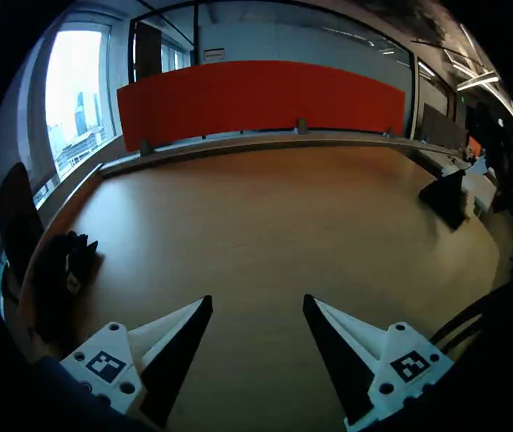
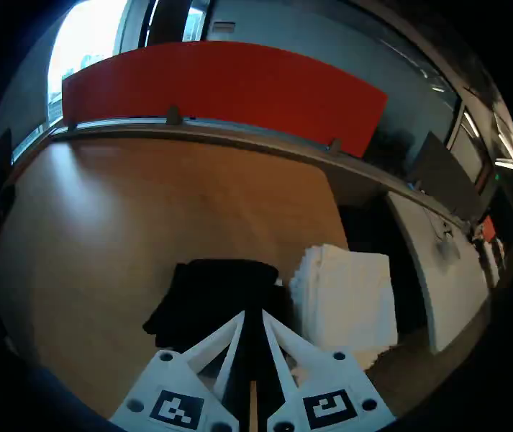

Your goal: Fold towel

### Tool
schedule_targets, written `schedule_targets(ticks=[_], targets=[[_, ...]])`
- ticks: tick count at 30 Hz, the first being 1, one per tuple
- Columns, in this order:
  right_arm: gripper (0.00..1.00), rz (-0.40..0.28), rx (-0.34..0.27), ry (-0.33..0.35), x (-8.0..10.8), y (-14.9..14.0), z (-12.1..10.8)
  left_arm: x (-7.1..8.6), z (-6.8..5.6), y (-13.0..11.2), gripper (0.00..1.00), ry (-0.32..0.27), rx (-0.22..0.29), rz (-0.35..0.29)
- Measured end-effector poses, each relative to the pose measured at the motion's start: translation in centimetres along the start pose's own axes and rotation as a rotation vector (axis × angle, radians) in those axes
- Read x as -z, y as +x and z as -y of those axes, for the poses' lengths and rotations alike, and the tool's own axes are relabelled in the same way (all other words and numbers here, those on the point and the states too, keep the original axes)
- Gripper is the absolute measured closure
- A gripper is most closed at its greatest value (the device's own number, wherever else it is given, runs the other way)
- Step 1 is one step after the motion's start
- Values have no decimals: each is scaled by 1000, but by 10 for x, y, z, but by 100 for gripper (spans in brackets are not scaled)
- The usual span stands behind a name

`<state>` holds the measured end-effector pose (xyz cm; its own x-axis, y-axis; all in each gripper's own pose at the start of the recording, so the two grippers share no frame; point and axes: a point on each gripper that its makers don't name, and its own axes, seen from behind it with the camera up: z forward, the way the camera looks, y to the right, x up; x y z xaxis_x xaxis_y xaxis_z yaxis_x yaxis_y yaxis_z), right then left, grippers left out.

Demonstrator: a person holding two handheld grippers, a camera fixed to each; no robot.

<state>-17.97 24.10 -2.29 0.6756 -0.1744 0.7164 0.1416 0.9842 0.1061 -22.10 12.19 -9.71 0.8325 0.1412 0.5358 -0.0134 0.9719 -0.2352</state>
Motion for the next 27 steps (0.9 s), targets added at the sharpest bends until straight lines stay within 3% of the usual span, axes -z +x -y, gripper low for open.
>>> schedule_targets(ticks=[6,27], targets=[[99,33,-1,-15,-2,-19,-5,0,2,0,6,5,1,1],[99,131,-118,-53,-10,-86,-17,-2,3,1,6,7,-22,10]])
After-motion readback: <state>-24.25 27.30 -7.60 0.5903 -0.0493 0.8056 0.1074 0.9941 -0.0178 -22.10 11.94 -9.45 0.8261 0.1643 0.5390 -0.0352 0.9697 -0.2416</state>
